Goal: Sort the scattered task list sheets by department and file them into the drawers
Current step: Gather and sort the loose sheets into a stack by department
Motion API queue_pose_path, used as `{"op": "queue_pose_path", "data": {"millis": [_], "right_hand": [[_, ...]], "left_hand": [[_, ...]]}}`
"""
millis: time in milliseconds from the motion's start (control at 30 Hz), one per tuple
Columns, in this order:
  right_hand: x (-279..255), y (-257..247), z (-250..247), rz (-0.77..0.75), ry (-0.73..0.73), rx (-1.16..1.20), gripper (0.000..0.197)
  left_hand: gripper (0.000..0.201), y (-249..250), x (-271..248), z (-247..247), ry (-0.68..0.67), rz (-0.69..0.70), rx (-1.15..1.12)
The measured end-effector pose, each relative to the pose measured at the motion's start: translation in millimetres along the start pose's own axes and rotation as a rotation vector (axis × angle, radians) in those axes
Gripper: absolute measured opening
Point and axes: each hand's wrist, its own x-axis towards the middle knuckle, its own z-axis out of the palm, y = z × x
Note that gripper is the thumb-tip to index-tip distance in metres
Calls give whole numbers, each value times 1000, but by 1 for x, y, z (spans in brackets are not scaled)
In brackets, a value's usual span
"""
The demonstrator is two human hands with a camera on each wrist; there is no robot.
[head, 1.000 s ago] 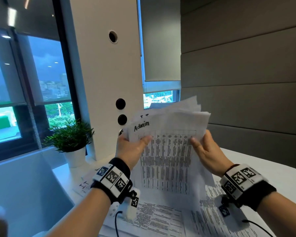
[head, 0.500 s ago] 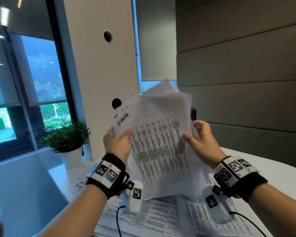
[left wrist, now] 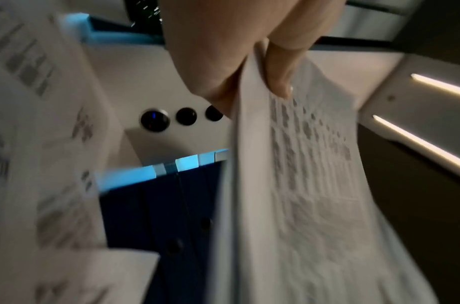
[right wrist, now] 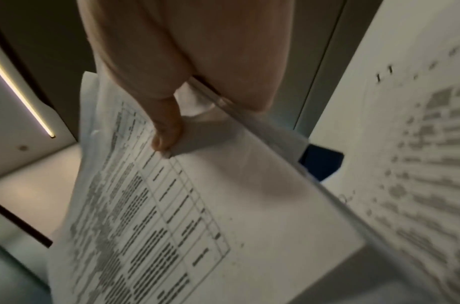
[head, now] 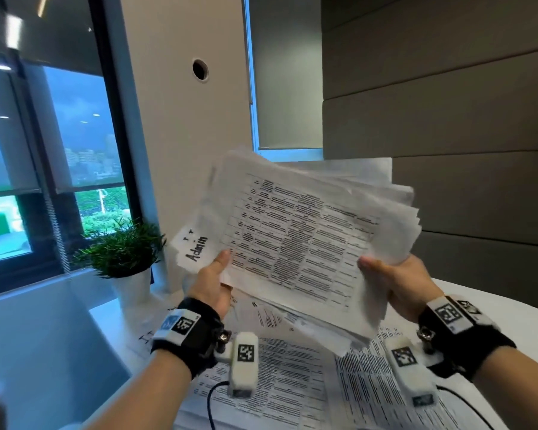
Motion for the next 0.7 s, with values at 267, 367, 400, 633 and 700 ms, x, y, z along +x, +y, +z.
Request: {"op": "queue_pose_path", "data": {"millis": [267,367,400,633,700], "right_hand": [[4,-25,-41,-162,34,-94,94],[-6,-12,-42,-121,-21,-202,96],[-10,-9,-42,-108,-55,-267,95],[-22,-23,-34,-212,44,-499,90],[-16,-32,-27,-373,67,-717,100]], "left_hand": [[57,12,0,-20,-92,364,578],[65,-3,-10,-14,-115,335,656],[50,-6,-15,-11,-127,348,676],[72,-18,-14,-7,-110,538,788],[78,-16,-14,0,-106,621,778]]}}
